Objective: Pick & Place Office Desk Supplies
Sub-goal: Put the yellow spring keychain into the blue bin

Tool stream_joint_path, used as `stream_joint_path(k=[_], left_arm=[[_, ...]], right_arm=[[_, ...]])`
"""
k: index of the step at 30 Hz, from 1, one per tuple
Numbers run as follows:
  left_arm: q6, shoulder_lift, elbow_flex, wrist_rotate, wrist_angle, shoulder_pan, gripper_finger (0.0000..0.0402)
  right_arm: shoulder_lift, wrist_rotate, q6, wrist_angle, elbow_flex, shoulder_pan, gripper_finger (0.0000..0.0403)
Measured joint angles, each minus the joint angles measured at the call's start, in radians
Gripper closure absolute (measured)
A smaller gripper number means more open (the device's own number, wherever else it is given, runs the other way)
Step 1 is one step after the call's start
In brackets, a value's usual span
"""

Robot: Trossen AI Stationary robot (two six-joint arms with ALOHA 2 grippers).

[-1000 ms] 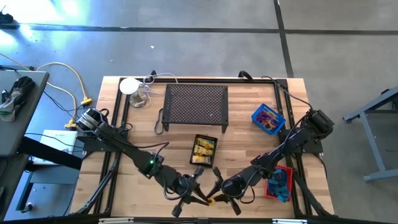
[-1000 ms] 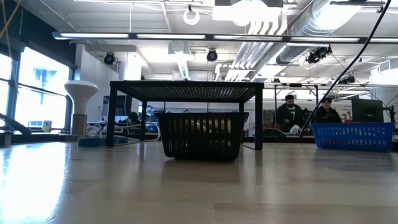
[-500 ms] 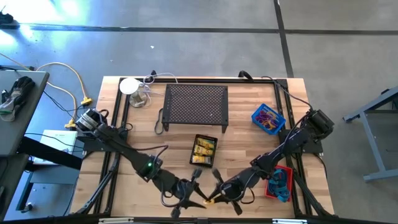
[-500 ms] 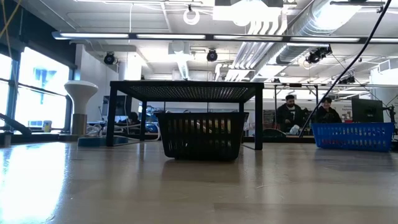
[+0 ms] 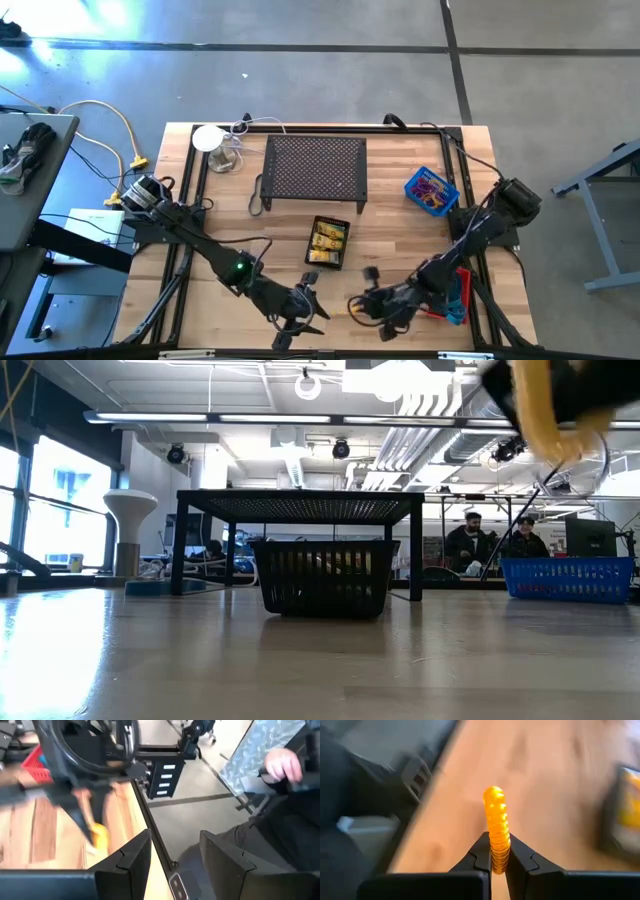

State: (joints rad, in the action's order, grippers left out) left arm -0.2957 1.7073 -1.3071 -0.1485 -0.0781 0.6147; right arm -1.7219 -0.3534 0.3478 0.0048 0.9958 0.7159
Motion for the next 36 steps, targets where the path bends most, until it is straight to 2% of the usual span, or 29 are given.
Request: stream_joint_path(k=[3,9,11,13,16,18,20,22,27,33,36], left_arm=[[-0.009,0.000,0.000,0.009,0.029,0.002,0.0239],[-0.010,0.000,0.000,0.161,0.150,-0.002,0.0238],[-0.014,0.000,0.000,0.166,0.205,-0.003,0.0238],[-0.014,0.000,0.000,0.165,0.243,-0.004,0.0238],[-0.003,0.000,0.000,0.162,0.265,-0.005,0.0238],[0.008,0.000,0.000,0.161,0.266,-0.006,0.0238],[0.018,0.000,0.000,0.161,0.268,-0.006,0.0238],[0.035,0.000,0.000,0.160,0.289,-0.006,0.0238],[0.056,0.000,0.000,0.148,0.335,-0.011,0.0238],[0.055,0.000,0.000,0.148,0.343,-0.026,0.0238],[0.055,0.000,0.000,0.148,0.350,-0.029,0.0238]], right_arm=[[0.061,-0.120,0.102,-0.166,0.000,0.029,0.0388],[0.232,-0.397,0.378,-0.601,0.000,0.043,0.0388],[0.282,-0.477,0.549,-0.788,0.000,0.029,0.0388],[0.327,-0.547,0.794,-0.988,0.000,-0.003,0.0387],[0.377,-0.568,1.173,-1.306,0.000,-0.080,0.0387],[0.387,-0.523,1.319,-1.465,0.000,-0.142,0.0387],[0.390,-0.447,1.391,-1.553,0.000,-0.210,0.0387],[0.397,-0.382,1.389,-1.569,-0.008,-0.296,0.0387],[0.396,-0.302,1.195,-1.498,-0.073,-0.496,0.0387],[0.397,-0.207,0.905,-1.296,-0.183,-0.753,0.0387],[0.397,-0.176,0.790,-1.169,-0.216,-0.822,0.0387]])
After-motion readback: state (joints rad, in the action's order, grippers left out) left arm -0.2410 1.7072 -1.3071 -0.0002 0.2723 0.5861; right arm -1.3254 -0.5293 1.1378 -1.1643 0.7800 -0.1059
